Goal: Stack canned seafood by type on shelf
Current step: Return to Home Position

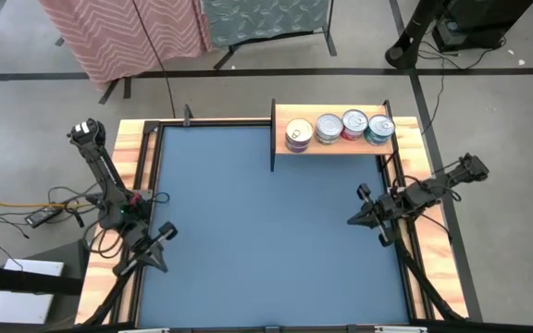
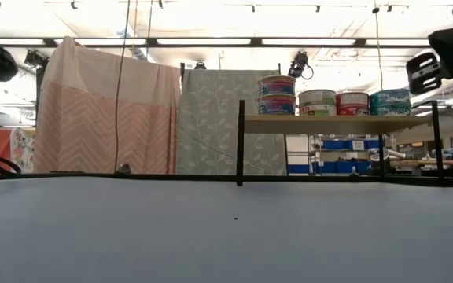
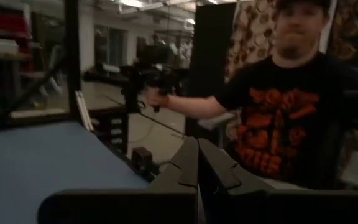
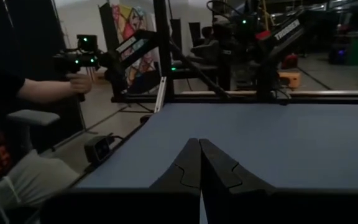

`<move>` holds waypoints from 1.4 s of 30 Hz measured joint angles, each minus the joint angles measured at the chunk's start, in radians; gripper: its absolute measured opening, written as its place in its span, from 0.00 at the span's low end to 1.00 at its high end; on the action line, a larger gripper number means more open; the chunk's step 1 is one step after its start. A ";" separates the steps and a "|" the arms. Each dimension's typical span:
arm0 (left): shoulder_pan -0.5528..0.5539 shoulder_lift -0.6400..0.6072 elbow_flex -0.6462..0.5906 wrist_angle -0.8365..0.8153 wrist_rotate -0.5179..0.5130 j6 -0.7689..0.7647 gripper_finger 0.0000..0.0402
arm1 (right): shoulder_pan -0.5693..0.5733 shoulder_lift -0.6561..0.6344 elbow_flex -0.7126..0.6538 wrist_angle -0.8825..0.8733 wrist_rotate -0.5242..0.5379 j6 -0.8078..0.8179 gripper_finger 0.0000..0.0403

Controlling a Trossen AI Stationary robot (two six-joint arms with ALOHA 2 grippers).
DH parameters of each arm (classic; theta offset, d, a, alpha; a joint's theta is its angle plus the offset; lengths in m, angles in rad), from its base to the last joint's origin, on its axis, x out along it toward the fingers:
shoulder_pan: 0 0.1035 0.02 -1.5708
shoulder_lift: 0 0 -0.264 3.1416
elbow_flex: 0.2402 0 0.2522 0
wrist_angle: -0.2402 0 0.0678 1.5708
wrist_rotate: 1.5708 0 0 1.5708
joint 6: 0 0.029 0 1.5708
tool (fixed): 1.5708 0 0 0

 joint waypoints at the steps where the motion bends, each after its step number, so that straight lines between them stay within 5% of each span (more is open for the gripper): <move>1: 0.000 0.000 0.000 -0.014 0.011 -0.018 0.01 | 0.017 0.007 0.000 0.003 0.019 -0.005 0.02; 9: 0.000 -0.010 0.000 0.003 -0.107 -0.007 0.01 | 0.101 0.037 0.000 0.036 0.134 -0.014 0.02; 15: -0.036 -0.044 0.000 0.161 0.056 0.161 0.01 | 0.144 0.036 0.000 0.061 0.146 -0.034 0.02; 22: -0.075 -0.124 0.000 0.086 0.053 0.266 0.01 | 0.184 0.036 0.000 0.081 0.154 -0.056 0.02; 27: -0.067 -0.210 0.000 -0.013 -0.067 0.346 0.01 | 0.205 0.036 0.000 0.108 0.154 -0.067 0.02; 36: 0.019 -0.333 0.000 -0.062 -0.476 0.478 0.01 | 0.211 0.036 0.000 0.111 0.205 -0.087 0.02; 42: 0.125 -0.401 0.000 -0.072 -0.503 0.552 0.02 | 0.210 0.036 0.000 0.109 0.236 -0.132 0.02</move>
